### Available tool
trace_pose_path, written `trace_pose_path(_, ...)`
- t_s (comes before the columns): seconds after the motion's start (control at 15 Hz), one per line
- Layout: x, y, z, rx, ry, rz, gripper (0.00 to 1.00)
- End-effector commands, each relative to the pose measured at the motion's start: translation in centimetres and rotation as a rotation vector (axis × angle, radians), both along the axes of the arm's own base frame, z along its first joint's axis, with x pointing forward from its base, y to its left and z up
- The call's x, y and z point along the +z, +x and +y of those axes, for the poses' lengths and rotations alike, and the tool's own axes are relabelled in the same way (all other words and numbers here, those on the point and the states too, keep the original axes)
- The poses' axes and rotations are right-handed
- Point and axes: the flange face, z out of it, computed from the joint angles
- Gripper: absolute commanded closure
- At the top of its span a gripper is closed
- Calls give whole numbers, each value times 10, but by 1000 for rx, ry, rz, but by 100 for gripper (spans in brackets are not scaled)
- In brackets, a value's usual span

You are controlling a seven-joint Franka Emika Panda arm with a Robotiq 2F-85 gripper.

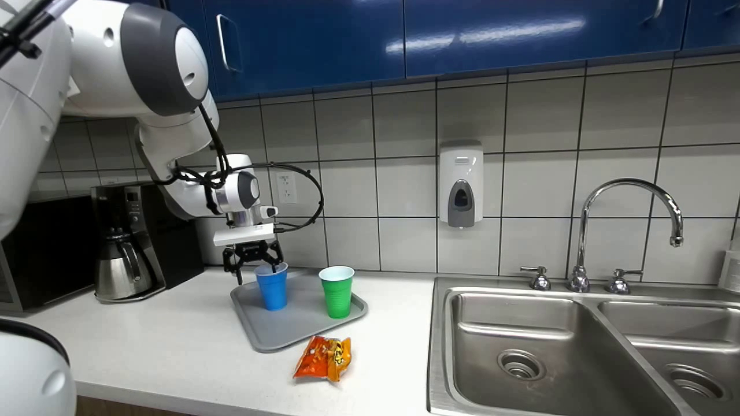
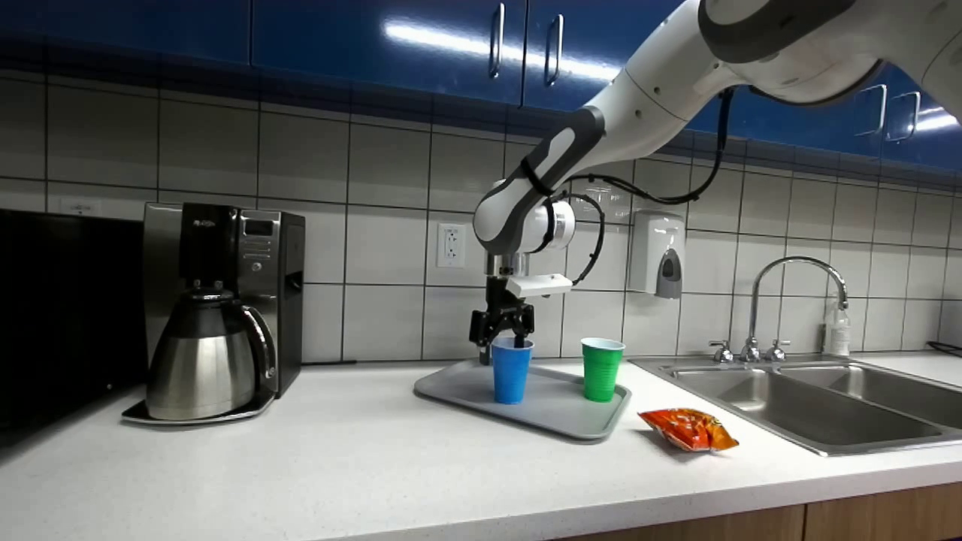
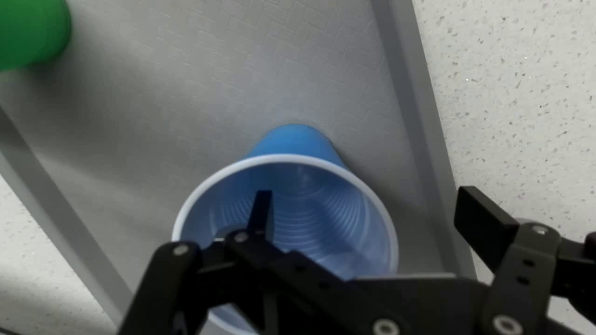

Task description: Remove the cups from the tray and put them on the counter.

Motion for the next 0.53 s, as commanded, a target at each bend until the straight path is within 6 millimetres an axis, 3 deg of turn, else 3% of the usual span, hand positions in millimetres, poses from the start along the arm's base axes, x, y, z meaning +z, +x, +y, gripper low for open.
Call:
trace_pose_path(0.0, -1, 10, 4, 0, -5, -18, 26)
trace_pose_path(0.47, -1, 10, 4, 4, -10, -20, 80)
